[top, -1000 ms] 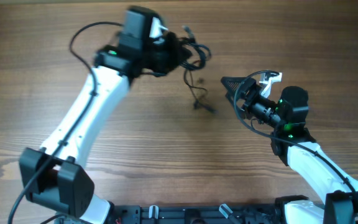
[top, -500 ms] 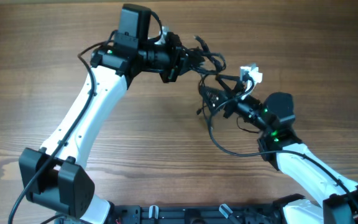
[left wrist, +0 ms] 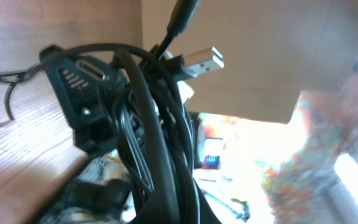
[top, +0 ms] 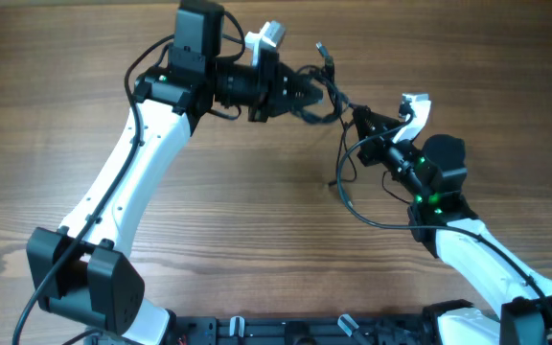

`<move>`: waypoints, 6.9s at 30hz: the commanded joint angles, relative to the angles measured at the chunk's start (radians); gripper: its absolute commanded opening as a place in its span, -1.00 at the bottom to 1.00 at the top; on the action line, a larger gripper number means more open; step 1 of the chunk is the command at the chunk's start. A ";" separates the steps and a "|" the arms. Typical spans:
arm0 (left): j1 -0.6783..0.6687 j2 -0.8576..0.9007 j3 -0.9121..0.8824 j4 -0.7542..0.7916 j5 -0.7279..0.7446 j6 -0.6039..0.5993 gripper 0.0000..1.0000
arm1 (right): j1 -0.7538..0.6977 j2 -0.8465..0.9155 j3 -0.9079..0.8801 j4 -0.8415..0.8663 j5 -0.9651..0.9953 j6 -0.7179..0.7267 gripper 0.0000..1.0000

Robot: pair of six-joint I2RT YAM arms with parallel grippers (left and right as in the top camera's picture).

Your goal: Untangle cables

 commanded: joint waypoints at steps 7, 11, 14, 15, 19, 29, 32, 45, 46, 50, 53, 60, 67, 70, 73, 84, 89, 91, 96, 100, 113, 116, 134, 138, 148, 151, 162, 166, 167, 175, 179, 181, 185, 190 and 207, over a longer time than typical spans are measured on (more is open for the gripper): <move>-0.021 -0.018 0.010 -0.312 -0.200 0.705 -0.92 | -0.172 0.004 -0.006 0.004 -0.367 0.073 0.98; -0.054 -0.018 0.010 -0.318 -0.218 0.786 -0.92 | -0.208 0.004 -0.006 0.215 -0.850 0.031 0.99; -0.093 -0.018 0.010 -0.339 -0.217 0.820 -0.92 | -0.207 0.004 -0.006 0.235 -0.850 0.030 0.98; -0.108 -0.018 0.010 -0.354 -0.210 0.829 -0.92 | -0.207 0.004 -0.005 0.235 -0.840 0.028 0.86; -0.177 -0.018 0.010 -0.378 -0.198 0.842 -0.92 | -0.207 0.004 -0.006 0.225 -0.833 0.030 0.33; -0.126 -0.018 0.010 -0.395 -0.266 0.805 0.42 | -0.207 0.004 -0.006 0.109 -0.499 0.533 -0.91; -0.098 -0.018 0.010 -0.353 -0.476 0.530 0.85 | -0.206 0.004 -0.006 0.041 -0.446 0.800 -0.91; -0.269 -0.018 0.010 -0.181 -0.960 0.117 0.50 | -0.066 0.004 -0.006 -0.223 -0.132 0.963 -0.91; -0.270 -0.018 0.010 -0.171 -0.959 0.117 0.51 | -0.066 0.004 -0.006 -0.221 -0.136 0.964 -0.91; -0.324 0.016 0.010 -0.146 -0.974 0.119 0.54 | -0.066 0.004 -0.006 -0.215 -0.232 0.964 -0.91; -0.347 0.086 0.010 -0.122 -0.966 0.118 0.37 | -0.048 0.004 -0.006 -0.216 -0.267 0.962 -0.91; -0.240 0.084 0.010 -0.145 -0.933 0.038 -0.92 | -0.037 0.004 -0.006 -0.243 -0.294 0.557 -0.77; 0.116 0.062 0.010 -0.152 -0.253 0.283 -0.92 | -0.060 0.004 -0.006 -0.334 -0.249 0.357 -0.72; 0.148 0.062 0.010 -0.182 -0.220 0.315 -0.92 | -0.128 0.003 -0.006 -0.312 -0.331 0.340 -0.48; 0.121 0.062 0.010 -0.182 -0.102 0.494 -0.92 | -0.182 0.003 -0.006 -0.123 -0.607 0.166 0.29; -0.019 0.062 0.010 -0.176 -0.094 0.566 -0.92 | -0.187 0.003 -0.006 0.188 -0.596 0.310 -0.04; -0.021 0.062 0.010 -0.165 -0.162 0.536 -0.92 | -0.187 0.003 -0.006 0.198 -0.679 0.263 0.04; -0.021 0.062 0.010 -0.156 -0.162 0.535 -0.92 | -0.187 0.003 -0.006 0.195 -0.735 0.204 0.08; -0.021 0.062 0.010 -0.151 -0.161 0.537 -0.92 | -0.187 0.003 -0.006 0.006 -0.537 0.283 0.09; -0.021 0.062 0.010 -0.151 -0.160 0.539 -0.92 | -0.187 0.003 -0.006 -0.065 -0.406 0.284 0.14; 0.018 0.062 0.010 -0.098 -0.029 0.257 -0.92 | 0.000 0.017 -0.006 0.004 -0.291 -0.163 0.69; 0.008 0.062 0.010 -0.098 0.001 0.261 -0.92 | 0.037 0.045 -0.006 0.101 -0.256 -0.159 0.07; -0.046 0.062 0.010 -0.171 -0.311 0.497 -0.92 | -0.321 0.086 -0.005 0.584 -0.531 0.350 -0.81; -0.051 0.062 0.010 -0.165 -0.327 0.493 -0.92 | -0.320 0.086 -0.006 0.386 -0.573 0.412 0.73; -0.023 0.062 0.010 -0.166 -0.268 0.456 -0.92 | -0.289 0.107 -0.006 -0.397 -0.160 0.776 0.99; -0.023 0.062 0.010 -0.163 -0.241 0.437 -0.92 | -0.232 0.205 -0.006 -0.317 -0.147 0.835 0.97; -0.023 0.000 0.014 -0.151 -0.183 0.414 -0.92 | -0.107 0.575 -0.002 0.191 -0.113 1.139 0.52; -0.022 -0.025 0.014 -0.151 -0.184 0.415 -0.92 | -0.102 0.599 -0.002 0.364 -0.029 1.089 -0.67; -0.021 -0.024 0.014 -0.151 -0.197 0.415 -0.92 | -0.108 0.599 -0.002 0.450 -0.034 1.059 -0.91; -0.061 -0.022 0.012 -0.201 -0.501 0.493 -0.92 | -0.417 0.554 0.059 0.978 -0.465 0.916 -0.91; -0.154 -0.020 0.012 -0.192 -0.747 0.397 -0.92 | -0.417 0.467 0.112 0.978 -0.650 0.928 -0.91; -0.188 -0.020 0.012 -0.160 -0.790 0.380 -0.92 | -0.399 0.422 0.112 0.978 -0.699 0.940 -0.91; -0.216 -0.020 0.012 -0.090 -0.781 0.328 -0.92 | -0.299 0.349 0.112 0.977 -0.745 0.961 -0.91; -0.215 -0.020 0.012 -0.108 -0.521 0.528 -0.92 | -0.140 0.350 0.112 0.857 -0.695 0.801 -0.91; -0.003 -0.038 0.012 -0.216 -0.428 1.000 -0.92 | -0.260 0.350 0.112 0.456 -0.155 0.625 0.99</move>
